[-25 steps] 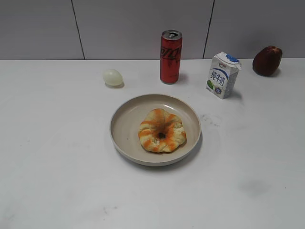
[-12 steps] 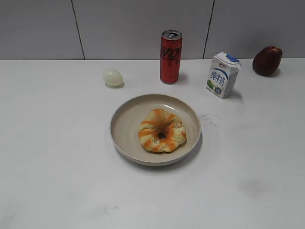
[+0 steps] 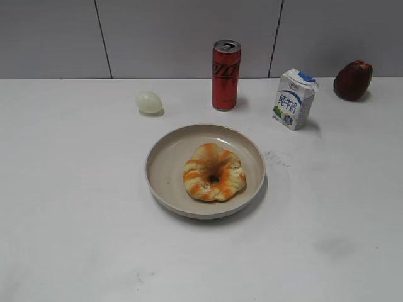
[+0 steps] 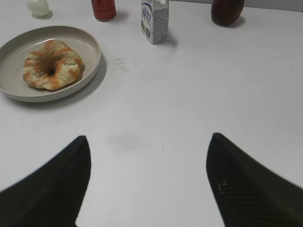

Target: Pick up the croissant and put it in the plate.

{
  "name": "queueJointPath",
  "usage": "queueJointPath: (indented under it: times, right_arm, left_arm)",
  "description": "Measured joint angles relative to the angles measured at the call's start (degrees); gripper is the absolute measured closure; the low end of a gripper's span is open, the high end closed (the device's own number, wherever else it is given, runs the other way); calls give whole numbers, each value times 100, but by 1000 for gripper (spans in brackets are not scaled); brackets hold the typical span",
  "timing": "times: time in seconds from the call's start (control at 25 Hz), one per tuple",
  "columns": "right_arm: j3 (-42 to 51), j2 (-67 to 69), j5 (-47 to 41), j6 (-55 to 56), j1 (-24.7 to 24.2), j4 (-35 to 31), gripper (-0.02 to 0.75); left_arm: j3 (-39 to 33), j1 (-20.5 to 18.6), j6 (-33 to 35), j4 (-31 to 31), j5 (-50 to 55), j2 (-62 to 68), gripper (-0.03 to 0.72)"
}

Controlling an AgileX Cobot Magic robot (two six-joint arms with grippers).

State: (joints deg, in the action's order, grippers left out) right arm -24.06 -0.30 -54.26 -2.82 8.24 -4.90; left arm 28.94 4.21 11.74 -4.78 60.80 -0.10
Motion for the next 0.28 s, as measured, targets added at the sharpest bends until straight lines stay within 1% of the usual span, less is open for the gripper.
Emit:
queueJointPath:
  times: [0.28]
  right_arm:
    - [0, 0, 0, 0, 0, 0, 167]
  left_arm:
    - [-5, 0, -11, 0, 0, -2, 104]
